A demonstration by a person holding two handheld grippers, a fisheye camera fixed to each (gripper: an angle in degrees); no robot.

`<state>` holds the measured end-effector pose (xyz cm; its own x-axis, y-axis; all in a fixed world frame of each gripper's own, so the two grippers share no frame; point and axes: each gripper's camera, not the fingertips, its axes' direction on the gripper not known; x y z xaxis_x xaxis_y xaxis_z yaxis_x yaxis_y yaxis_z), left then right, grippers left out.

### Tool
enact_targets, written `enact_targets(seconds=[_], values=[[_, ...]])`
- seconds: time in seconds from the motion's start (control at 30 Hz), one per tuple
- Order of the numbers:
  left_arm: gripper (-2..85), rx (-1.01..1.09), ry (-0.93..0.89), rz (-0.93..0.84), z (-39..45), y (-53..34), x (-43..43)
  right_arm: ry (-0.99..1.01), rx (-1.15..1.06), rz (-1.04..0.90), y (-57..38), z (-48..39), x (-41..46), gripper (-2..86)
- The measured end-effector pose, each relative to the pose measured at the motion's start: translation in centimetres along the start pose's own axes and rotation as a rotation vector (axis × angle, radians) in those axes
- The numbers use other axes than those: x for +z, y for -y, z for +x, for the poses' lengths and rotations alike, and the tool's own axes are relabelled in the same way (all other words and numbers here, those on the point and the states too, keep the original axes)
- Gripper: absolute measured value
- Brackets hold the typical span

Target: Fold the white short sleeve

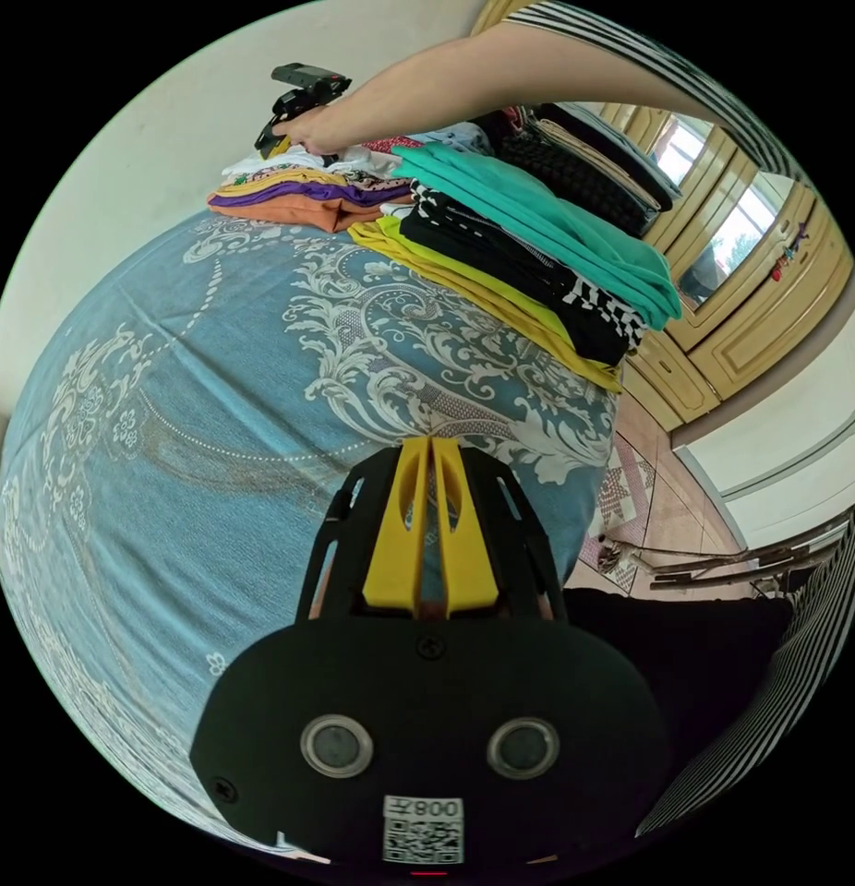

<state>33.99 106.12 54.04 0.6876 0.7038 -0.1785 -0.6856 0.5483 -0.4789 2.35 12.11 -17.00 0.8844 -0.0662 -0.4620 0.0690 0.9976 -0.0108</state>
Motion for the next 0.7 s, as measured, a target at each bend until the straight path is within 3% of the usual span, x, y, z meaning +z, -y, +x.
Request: enact_targets(seconds=[0.27,0.5,0.6,0.7], values=[[0.4,-0.009,-0.017,0.002,-0.1,-1.8,-5.2,0.242,0.195,0.117,-2.2,3.6,-4.7,0.3],[0.2,-0.045,-0.084,0.002,-1.6,-3.1,-9.6,0.55,0.189,0.286,-8.4,4.5,-13.9,0.1],[0.1,-0.197,-0.271,-0.013,-4.0,-4.3,-12.2,0.696,0.152,0.329,-12.1,3.3,-18.4,0.2],[0.1,-0.308,-0.409,0.098,-5.7,-7.0,-17.2,0.805,0.108,0.339,-15.9,1.8,-22.6,0.3]])
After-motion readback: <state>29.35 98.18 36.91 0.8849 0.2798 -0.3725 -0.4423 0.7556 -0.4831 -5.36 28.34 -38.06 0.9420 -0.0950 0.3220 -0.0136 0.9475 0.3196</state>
